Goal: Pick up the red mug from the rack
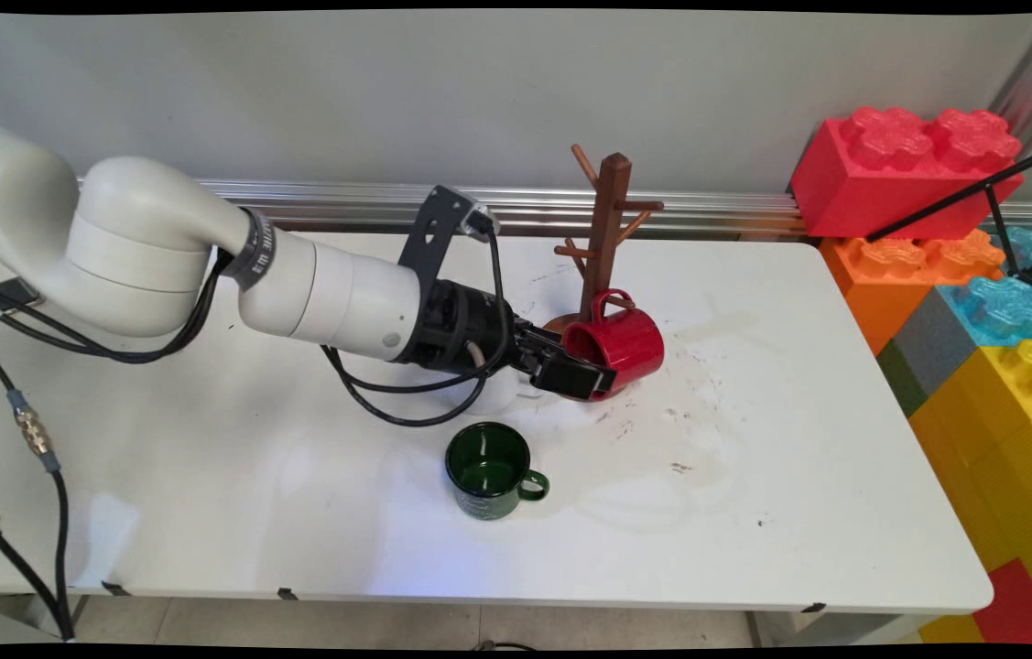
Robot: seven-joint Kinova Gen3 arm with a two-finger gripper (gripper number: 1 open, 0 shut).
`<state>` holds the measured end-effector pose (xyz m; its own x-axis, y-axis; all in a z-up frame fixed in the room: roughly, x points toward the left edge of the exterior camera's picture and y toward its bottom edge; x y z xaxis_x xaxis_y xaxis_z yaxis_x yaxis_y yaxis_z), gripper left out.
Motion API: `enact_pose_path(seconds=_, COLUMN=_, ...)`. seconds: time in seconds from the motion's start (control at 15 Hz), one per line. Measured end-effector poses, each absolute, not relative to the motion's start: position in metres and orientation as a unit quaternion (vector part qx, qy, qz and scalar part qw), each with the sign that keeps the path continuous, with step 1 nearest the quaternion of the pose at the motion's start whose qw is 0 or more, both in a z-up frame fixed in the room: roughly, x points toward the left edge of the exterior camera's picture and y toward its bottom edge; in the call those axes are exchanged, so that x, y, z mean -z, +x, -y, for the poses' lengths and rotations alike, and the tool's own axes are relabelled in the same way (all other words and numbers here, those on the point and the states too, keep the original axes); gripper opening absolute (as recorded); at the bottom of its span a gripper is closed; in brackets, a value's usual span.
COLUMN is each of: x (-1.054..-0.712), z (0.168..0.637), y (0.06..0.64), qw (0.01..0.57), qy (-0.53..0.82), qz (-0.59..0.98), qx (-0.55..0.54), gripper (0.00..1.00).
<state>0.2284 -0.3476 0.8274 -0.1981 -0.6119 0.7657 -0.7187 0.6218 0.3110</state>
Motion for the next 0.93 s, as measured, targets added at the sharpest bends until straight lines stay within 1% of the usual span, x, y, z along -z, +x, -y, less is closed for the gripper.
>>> enact_pose_path(seconds=0.73, x=-0.803, z=0.346, y=0.208, qw=0.463, qy=0.439, qz=0.768, qx=-0.062, gripper=1.0)
enact_pose_path(seconds=0.93, x=-0.79, z=0.351, y=0.201, qw=0.464, qy=0.443, qz=0.764, qx=-0.068, gripper=1.0)
